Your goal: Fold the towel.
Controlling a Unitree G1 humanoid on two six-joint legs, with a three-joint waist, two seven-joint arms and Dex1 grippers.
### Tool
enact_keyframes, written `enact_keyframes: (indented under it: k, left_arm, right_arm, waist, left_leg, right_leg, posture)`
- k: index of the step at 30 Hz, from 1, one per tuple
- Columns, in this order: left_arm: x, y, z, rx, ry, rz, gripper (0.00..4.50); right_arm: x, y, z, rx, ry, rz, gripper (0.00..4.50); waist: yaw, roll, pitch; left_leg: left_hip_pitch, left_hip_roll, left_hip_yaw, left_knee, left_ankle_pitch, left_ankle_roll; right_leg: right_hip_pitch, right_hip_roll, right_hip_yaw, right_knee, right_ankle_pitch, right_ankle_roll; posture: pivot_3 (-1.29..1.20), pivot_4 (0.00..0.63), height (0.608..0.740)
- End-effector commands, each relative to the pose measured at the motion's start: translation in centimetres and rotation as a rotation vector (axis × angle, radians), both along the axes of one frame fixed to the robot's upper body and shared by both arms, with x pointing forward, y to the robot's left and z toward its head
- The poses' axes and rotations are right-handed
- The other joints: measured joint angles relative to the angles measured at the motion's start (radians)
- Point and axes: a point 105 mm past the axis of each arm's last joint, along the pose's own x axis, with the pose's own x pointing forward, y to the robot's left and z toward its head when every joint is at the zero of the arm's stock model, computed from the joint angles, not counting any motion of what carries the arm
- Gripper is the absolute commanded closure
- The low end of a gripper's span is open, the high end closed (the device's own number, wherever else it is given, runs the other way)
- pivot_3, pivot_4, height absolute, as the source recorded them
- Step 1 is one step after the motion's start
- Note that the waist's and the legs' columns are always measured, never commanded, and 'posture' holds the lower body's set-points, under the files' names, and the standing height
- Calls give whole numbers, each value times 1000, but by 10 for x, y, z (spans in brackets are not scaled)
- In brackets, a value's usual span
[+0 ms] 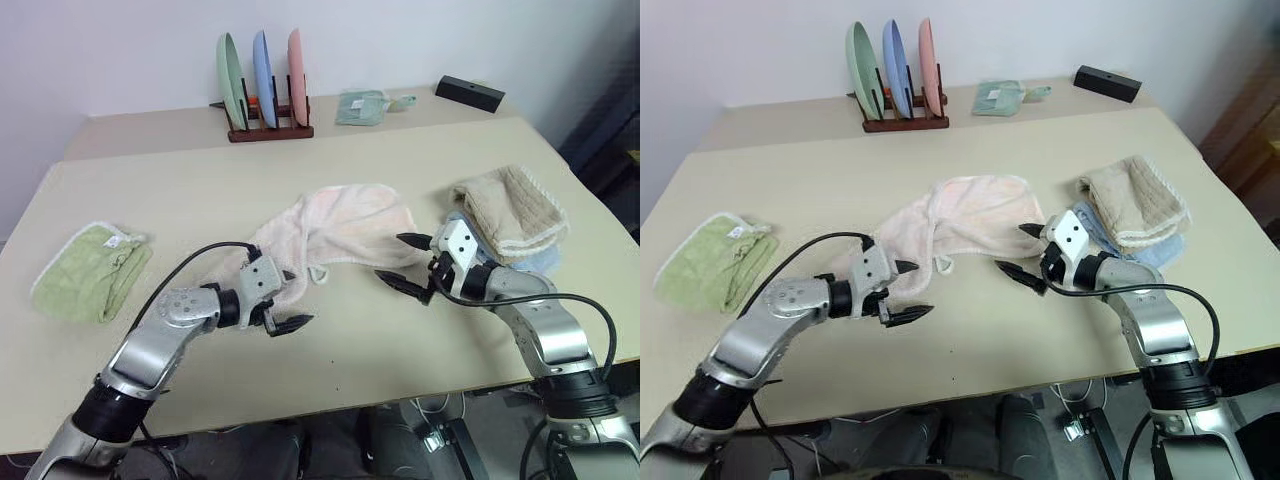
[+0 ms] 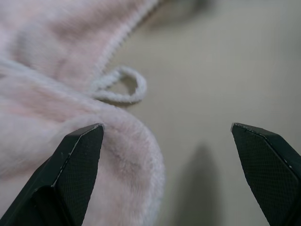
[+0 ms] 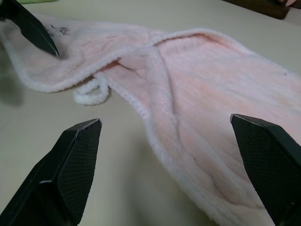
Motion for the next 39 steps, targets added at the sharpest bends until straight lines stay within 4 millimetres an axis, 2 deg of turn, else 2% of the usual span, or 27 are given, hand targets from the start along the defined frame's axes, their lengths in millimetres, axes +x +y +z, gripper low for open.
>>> enact_keyframes:
  k: [1,3,5,8,11,16,19,21,23,26,29,32,34,39]
  left_arm:
    - [4,6,-5,46,8,19,65]
    - [16,8,-10,46,24,110,599]
    - [20,8,-8,29,15,134,1404]
    - [21,14,-4,32,-12,156,2739]
    - [25,24,0,37,-42,198,4375]
    - [30,35,10,37,-103,228,4449]
    - [20,42,28,-53,-105,216,4449]
    - [5,54,38,-117,-48,207,4449]
    - [-15,64,36,-111,31,178,4449]
    - [-53,85,20,2,150,126,4449]
    - [-71,114,3,123,213,173,4449]
    - [-72,139,-3,168,193,279,4449]
    - [-69,147,-5,188,162,319,4449]
    - [-52,150,-1,135,42,392,4449]
  right_arm:
    - [0,7,10,13,-53,8,0]
    - [-3,7,7,16,-49,3,0]
    - [-5,5,5,14,-46,-3,0]
    - [-5,6,4,11,-48,-5,0]
    - [-4,7,6,10,-54,-5,0]
    - [-1,9,8,4,-64,2,0]
    - [1,7,12,-14,-80,-1,0]
    - [6,4,15,-32,-96,-12,0]
    - [11,2,18,-57,-113,-20,0]
    - [23,-1,23,-82,-136,-52,0]
    - [39,-2,28,-129,-168,-83,0]
    - [59,-2,33,-217,-213,-106,0]
    - [65,-2,35,-254,-235,-97,0]
    - [80,1,35,-447,-350,-31,0]
  waist:
    - [3,0,0]
    - [9,0,0]
    - [12,0,0]
    - [7,0,0]
    - [3,0,0]
    - [6,0,0]
    - [6,0,0]
    - [2,0,0]
    - [-1,0,0]
    - [-5,0,0]
    - [3,0,0]
    - [7,0,0]
    - [8,0,0]
    - [4,1,0]
  left_leg:
    - [0,0,0,0,0,0]
    - [0,0,0,1,0,0]
    - [1,0,-1,1,0,0]
    - [2,-1,-1,2,0,0]
    - [2,0,0,1,0,0]
    - [1,0,0,1,0,0]
    - [1,0,0,1,0,0]
    - [-1,0,0,1,0,0]
    - [-2,0,0,1,0,0]
    - [-1,0,1,0,0,0]
    - [-1,0,2,-1,0,0]
    - [1,0,2,0,0,0]
    - [1,0,1,0,0,0]
    - [2,0,1,-1,0,0]
  right_leg:
    - [0,0,0,0,0,0]
    - [1,0,0,0,0,0]
    - [3,0,-1,0,0,0]
    - [3,-1,-1,0,0,0]
    - [2,0,-1,1,0,0]
    - [1,0,0,1,0,0]
    - [1,0,0,1,0,0]
    - [0,0,0,0,0,0]
    - [-2,0,0,1,0,0]
    - [-2,0,0,1,0,0]
    - [-1,0,0,0,0,0]
    - [0,0,0,0,0,0]
    - [1,-1,-1,0,0,-1]
    - [1,-1,-1,0,0,-1]
  posture:
    - [0,150,740]
    - [0,150,740]
    - [0,150,740]
    - [0,150,740]
    - [0,150,740]
    - [0,150,740]
    - [0,150,740]
    - [0,150,740]
    - [0,150,740]
    - [0,150,740]
    - [0,150,740]
    - [0,150,740]
    - [0,150,740]
    - [0,150,740]
